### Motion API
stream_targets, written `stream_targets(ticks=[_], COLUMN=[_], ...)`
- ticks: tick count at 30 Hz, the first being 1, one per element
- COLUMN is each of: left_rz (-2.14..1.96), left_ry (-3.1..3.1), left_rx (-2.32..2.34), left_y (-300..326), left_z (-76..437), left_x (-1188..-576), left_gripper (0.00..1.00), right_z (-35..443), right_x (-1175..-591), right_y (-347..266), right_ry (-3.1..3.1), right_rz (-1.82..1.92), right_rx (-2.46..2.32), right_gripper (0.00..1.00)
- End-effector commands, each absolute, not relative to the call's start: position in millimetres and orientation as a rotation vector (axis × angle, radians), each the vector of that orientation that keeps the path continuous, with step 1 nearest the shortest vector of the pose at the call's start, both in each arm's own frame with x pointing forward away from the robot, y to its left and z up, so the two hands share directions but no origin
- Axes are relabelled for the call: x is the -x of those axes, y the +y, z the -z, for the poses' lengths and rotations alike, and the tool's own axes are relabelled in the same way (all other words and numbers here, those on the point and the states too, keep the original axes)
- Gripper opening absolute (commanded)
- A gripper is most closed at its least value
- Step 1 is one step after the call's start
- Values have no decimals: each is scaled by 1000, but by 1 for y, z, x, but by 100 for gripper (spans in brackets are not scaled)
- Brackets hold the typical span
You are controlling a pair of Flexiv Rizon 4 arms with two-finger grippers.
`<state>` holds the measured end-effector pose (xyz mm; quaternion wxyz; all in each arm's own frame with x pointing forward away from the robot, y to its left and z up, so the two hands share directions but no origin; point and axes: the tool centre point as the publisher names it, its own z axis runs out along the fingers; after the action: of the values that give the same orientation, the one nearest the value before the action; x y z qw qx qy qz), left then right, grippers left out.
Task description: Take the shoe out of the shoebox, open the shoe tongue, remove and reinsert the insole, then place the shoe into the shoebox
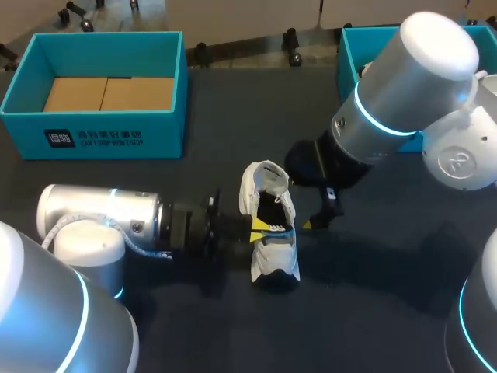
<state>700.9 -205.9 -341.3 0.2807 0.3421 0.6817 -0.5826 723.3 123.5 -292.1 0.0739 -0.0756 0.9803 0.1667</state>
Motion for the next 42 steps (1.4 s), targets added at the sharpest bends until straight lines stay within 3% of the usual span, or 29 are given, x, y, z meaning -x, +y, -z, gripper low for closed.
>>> stream_targets(ticks=[1, 5, 6, 7, 10, 16, 19, 21, 39, 42], left_rz=[1556, 1569, 1581, 1587, 1601, 1609, 1608, 1607, 1593, 1600], left_ry=[1837, 1834, 1826, 1819, 1797, 1784, 1791, 1807, 1864, 1848], left_rx=[-914, -893, -885, -882, -884, -884, -883, -884, -885, -912], left_y=[-209, -209, -209, -209, -208, -203, -200, -200, -198, -198], left_z=[344, 339, 337, 333, 326, 320, 321, 324, 332, 324], left_x=[-709, -706, -704, -701, -696, -692, -690, -689, -698, -694], left_gripper=[0, 0, 14, 41, 45, 33, 19, 0, 0, 84], right_z=[293, 293, 293, 293, 293, 293, 293, 293, 293, 293], right_x=[-723, -723, -723, -723, -723, -723, -723, -723, -723, -723], right_y=[124, 124, 124, 124, 124, 124, 124, 124, 124, 124], right_ry=[2942, 2942, 2942, 2942, 2942, 2942, 2942, 2942, 2942, 2942], right_rz=[-500, -500, -500, -500, -500, -500, -500, -500, -500, -500], right_rx=[226, 226, 226, 226, 226, 226, 226, 226, 226, 226], right_gripper=[100, 100, 100, 100, 100, 100, 100, 100, 100, 100])
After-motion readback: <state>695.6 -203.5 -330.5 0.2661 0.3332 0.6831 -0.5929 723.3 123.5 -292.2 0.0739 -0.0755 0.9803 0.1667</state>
